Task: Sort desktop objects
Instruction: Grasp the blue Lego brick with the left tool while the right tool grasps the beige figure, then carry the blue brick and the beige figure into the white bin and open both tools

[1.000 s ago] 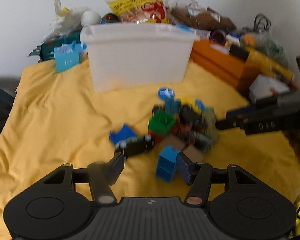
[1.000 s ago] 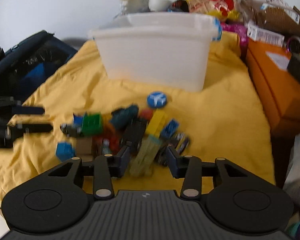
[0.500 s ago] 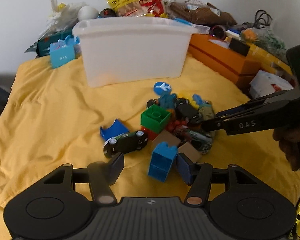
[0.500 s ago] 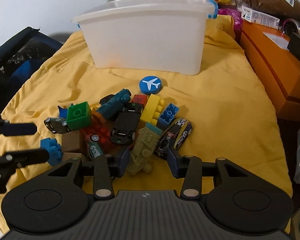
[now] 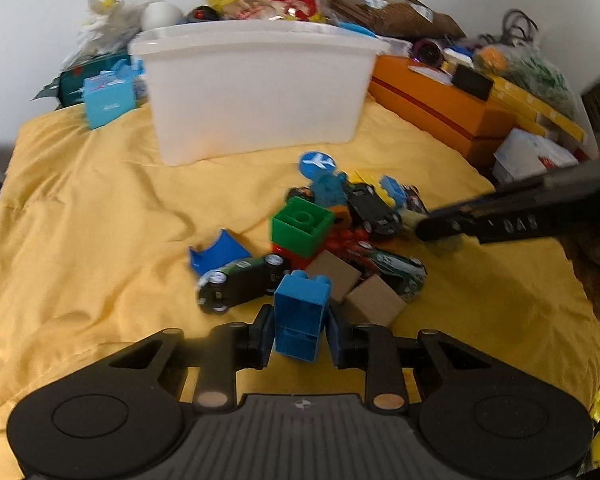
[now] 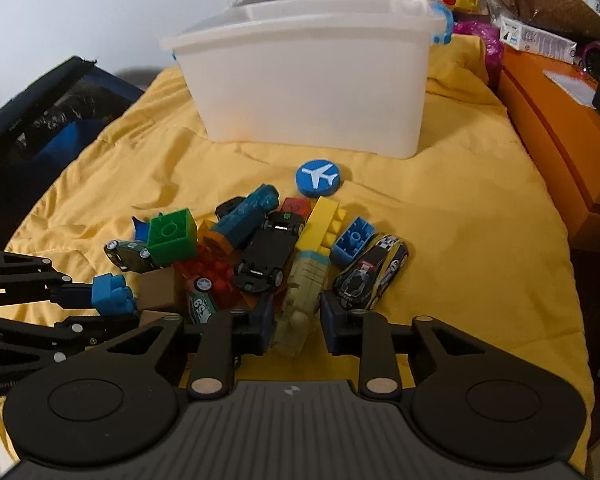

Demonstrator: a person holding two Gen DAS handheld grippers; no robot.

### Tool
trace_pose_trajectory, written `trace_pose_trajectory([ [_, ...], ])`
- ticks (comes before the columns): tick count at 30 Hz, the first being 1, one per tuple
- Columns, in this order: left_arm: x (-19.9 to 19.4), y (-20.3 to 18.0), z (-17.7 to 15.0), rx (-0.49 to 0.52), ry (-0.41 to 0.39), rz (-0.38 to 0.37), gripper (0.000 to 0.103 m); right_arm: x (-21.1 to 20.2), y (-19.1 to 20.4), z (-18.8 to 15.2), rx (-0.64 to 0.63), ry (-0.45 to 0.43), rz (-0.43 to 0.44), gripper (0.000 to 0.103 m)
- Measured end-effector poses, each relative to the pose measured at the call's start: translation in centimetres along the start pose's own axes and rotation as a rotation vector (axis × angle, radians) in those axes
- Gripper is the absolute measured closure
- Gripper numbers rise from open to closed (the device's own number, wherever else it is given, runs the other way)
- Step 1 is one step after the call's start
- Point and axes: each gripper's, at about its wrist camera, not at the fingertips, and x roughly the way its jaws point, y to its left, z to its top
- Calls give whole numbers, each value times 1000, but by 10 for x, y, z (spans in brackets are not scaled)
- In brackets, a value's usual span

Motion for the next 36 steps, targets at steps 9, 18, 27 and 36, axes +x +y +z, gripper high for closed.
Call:
trace_pose_trajectory([
  [9, -11, 13, 7, -46, -19, 27, 72, 21, 1, 2, 7, 57, -20, 57],
  [18, -37, 27, 41, -123, -112, 54, 72, -3, -1, 8, 3, -17, 10, 78],
  [27, -50, 44, 134, -130, -217, 92, 72, -53, -4, 97, 45, -251, 52, 78],
  [36, -35, 52, 221, -95, -192, 102, 72, -55, -25, 177, 73, -289, 59, 78],
])
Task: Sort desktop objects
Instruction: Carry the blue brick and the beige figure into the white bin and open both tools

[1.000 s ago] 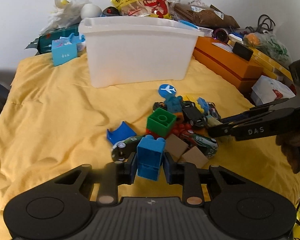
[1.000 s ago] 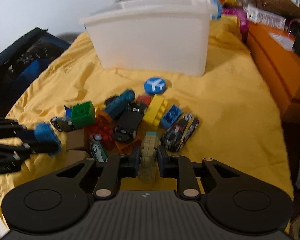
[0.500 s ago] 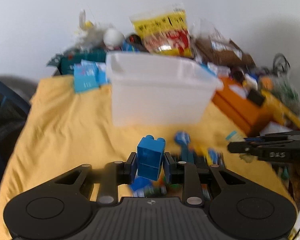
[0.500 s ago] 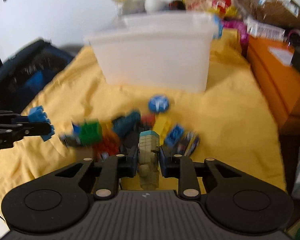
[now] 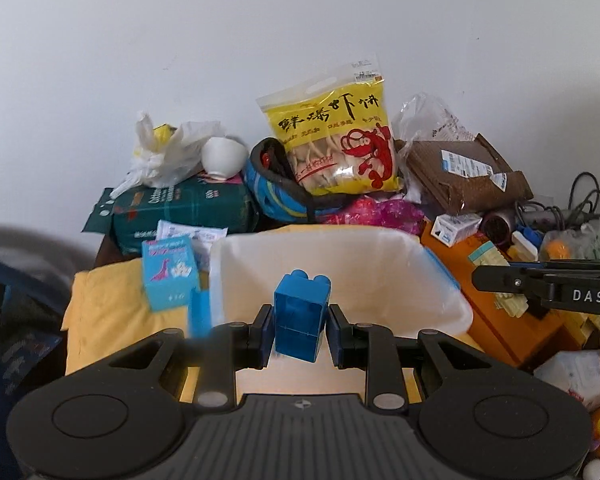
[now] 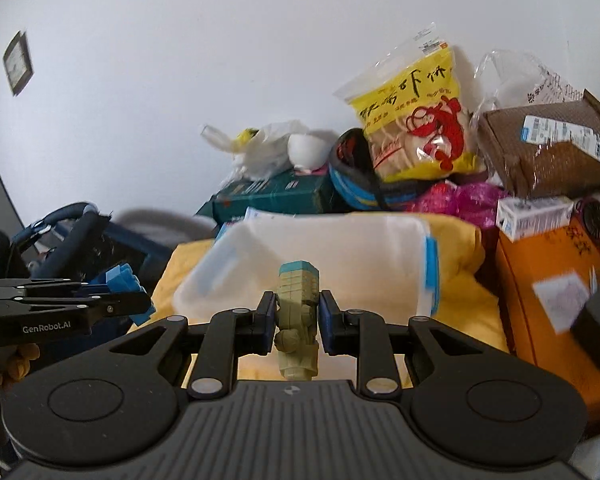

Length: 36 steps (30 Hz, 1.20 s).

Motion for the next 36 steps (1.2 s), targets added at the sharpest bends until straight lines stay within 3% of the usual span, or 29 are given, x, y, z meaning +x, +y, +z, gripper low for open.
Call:
trace_pose_trajectory([
  [9, 40, 0, 31, -20, 110, -4, 72, 28, -17, 32, 31, 73, -15, 78],
  [20, 71, 6, 61, -22, 154, 18, 72, 63, -26, 47, 47, 159, -31, 78],
  [22, 73, 7, 64, -17, 152, 39, 69, 70, -27, 49, 44, 170, -42, 78],
  [24, 74, 9, 66, -29, 150, 46, 54, 76, -29, 51, 42, 179, -54, 75],
  [25, 73, 11, 66, -33, 142, 49, 52, 78, -29, 52, 42, 180, -62, 74],
  [26, 72, 12, 65, -32, 133, 51, 52, 81, -30, 52, 40, 180, -70, 69],
  [27, 71, 13, 63, -28, 128, 50, 52, 82, -30, 53, 37, 177, -77, 57],
  [29, 66, 16, 54, -18, 122, 40, 52, 81, -30, 53, 30, 158, -78, 50],
  [33, 46, 20, 19, 12, 93, 29, 50, 67, -28, 42, 18, 135, -55, 50],
  [36, 23, 21, -26, 36, 61, 16, 47, 45, -21, 19, -4, 97, -30, 49],
])
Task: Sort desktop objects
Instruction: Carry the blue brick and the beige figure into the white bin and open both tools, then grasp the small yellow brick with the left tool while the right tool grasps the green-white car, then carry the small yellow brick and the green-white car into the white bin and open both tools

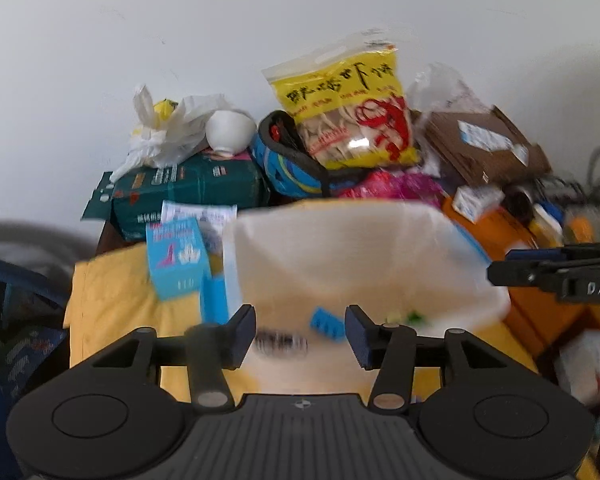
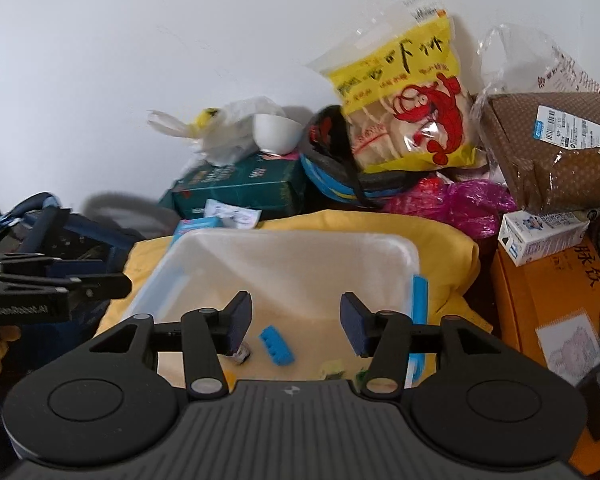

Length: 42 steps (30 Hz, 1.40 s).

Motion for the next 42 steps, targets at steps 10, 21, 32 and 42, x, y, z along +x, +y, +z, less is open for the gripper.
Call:
trace_pose_trajectory([
  [10, -31, -18, -158, -53, 94, -31, 47, -22, 10, -170, -36, 192, -70, 49],
  [21, -53, -87, -224, 84, 180, -197, 48, -32, 66, -224, -237, 210, 92, 56],
  [32, -27, -89, -235, 77, 203, -165, 86, -5, 70, -224, -303, 254, 123, 66],
  [42, -52, -56, -224, 19, 151, -83, 86, -32, 50, -227, -240, 234, 138, 83],
])
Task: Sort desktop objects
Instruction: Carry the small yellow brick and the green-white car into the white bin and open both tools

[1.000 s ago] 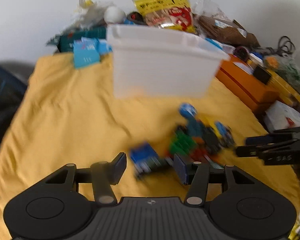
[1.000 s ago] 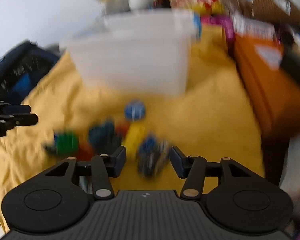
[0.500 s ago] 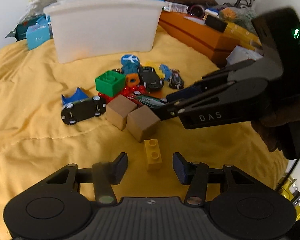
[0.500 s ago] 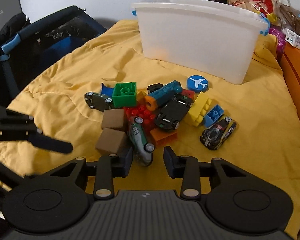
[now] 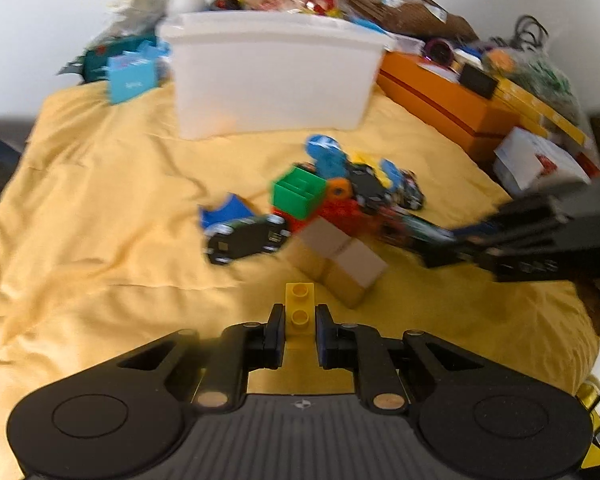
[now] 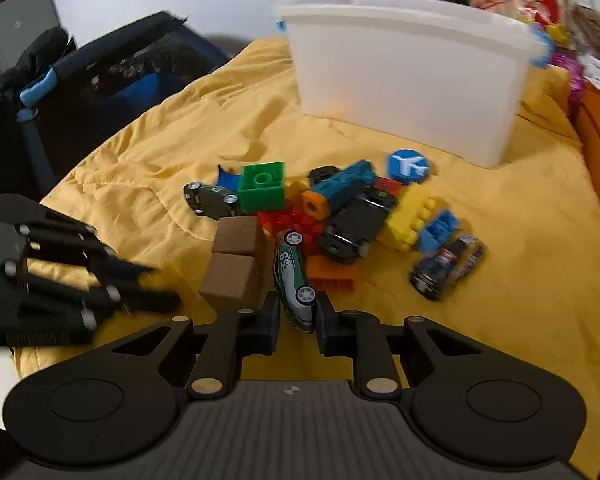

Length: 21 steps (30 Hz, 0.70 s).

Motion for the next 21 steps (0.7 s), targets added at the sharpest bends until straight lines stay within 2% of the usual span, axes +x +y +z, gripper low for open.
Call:
trace_pose_trajectory([
  [5, -16, 19, 21, -35, -56, 34, 86, -25, -13, -10, 95, -36, -35, 86],
  [10, -22, 35, 54, -59, -119, 50, 85, -44, -18, 11, 137, -119, -49, 87],
  [13, -19, 38, 60, -63, -123, 53, 85, -37, -18, 22, 110, -93, -61, 87],
  [17, -20, 42, 63, -97, -118, 53, 85, -24, -23, 15, 120, -59, -89, 87],
  [21, -24, 40, 84, -45, -149, 59, 85, -41, -27, 27, 157, -134, -87, 87],
])
